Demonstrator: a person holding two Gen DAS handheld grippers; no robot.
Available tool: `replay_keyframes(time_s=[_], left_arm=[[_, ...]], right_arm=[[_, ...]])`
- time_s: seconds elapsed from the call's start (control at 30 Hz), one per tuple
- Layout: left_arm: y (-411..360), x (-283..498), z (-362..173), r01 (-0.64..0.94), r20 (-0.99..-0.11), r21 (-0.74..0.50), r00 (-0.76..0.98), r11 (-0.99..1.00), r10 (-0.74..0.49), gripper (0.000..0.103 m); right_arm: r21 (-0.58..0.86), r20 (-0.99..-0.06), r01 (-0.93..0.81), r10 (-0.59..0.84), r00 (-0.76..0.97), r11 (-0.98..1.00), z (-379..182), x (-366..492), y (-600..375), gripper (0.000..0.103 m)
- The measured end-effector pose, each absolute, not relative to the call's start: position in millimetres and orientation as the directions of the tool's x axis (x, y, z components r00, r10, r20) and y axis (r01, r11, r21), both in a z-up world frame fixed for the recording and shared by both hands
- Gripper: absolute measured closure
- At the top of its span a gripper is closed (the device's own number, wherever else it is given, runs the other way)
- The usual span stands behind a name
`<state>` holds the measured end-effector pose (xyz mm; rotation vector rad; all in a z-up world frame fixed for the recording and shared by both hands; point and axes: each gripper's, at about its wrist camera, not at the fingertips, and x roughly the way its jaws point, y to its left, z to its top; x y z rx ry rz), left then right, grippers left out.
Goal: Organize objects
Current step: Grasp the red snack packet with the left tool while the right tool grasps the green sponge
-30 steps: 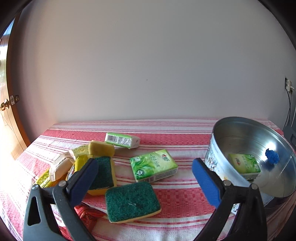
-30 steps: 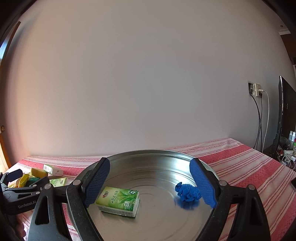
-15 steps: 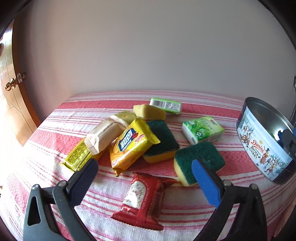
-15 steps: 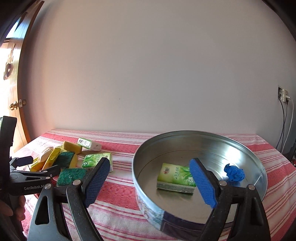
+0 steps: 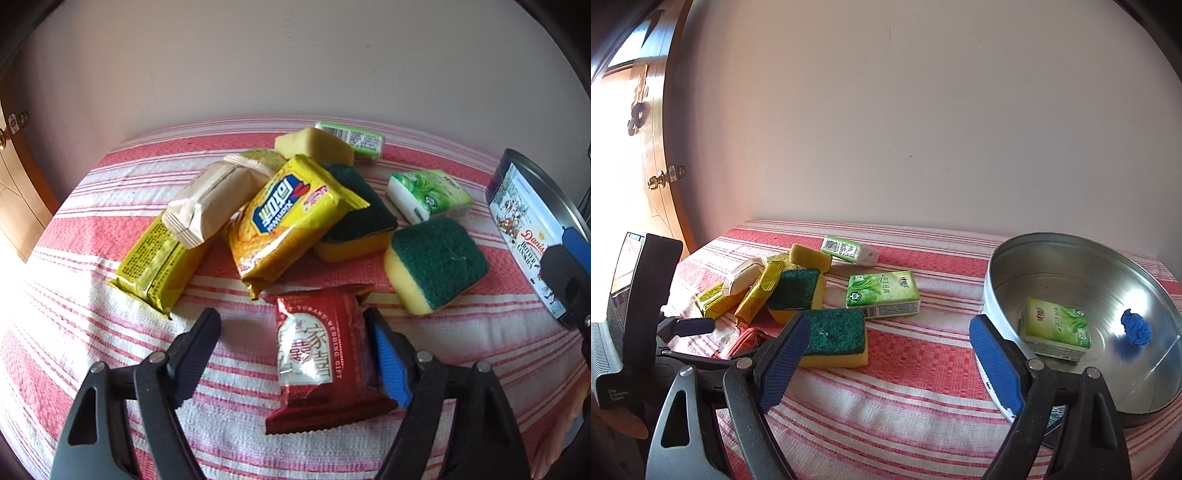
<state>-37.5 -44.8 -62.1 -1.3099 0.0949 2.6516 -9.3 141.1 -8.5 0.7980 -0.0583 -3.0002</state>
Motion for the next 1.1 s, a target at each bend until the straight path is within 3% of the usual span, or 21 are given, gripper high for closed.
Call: replay_keyframes(time_s=[0.1, 0.17, 0.5, 0.7, 0.77, 0.8, 0.97, 1.1], left_arm=[[-48, -37, -60, -0.189, -0.786, -0.025, -0.603, -0.982, 0.137, 0.042], [-52, -37, -59, -0.176, -0.779, -0.036, -0.611, -0.984, 0.138, 0.061], [-84, -22, -46, -0.066, -0.707, -0.121, -0.695, -0.99, 0.132, 0.064], [-84, -21, -43, -0.037, -0.696, -0.096, -0.712, -0.995, 0.094, 0.064], [-86, -18, -43, -0.034, -0.694, -0.081, -0.715, -0.996, 0.081, 0.064], [-85, -17, -43, -0.032, -0.692, -0.075, -0.718, -0.997, 0.075, 0.064], [-86, -14, -41, -0.006, -0.68, -0.049, -0.733, -0.999, 0.037, 0.064], [-86, -12, -37, 0.017, -0.658, -0.058, -0.752, -0.998, 0.026, 0.064]], right_arm=[[0.056, -0.535, 0.047, -0.07, -0.842, -0.997, -13, -19, 134, 0.013], [0.063, -0.558, 0.056, -0.082, -0.826, -0.996, -15, -26, 129, 0.013], [0.059, -0.693, 0.051, -0.078, -0.716, -0.997, -36, -72, 103, 0.013], [0.058, -0.778, 0.104, -0.111, -0.619, -0.993, -53, -90, 88, 0.014], [0.058, -0.77, 0.105, -0.111, -0.628, -0.993, -51, -88, 88, 0.021], [0.068, -0.766, 0.109, -0.122, -0.632, -0.992, -50, -87, 89, 0.032], [0.102, -0.727, 0.121, -0.157, -0.668, -0.987, -42, -74, 97, 0.032], [0.015, -0.639, 0.123, -0.104, -0.762, -0.992, -23, -51, 95, 0.032]])
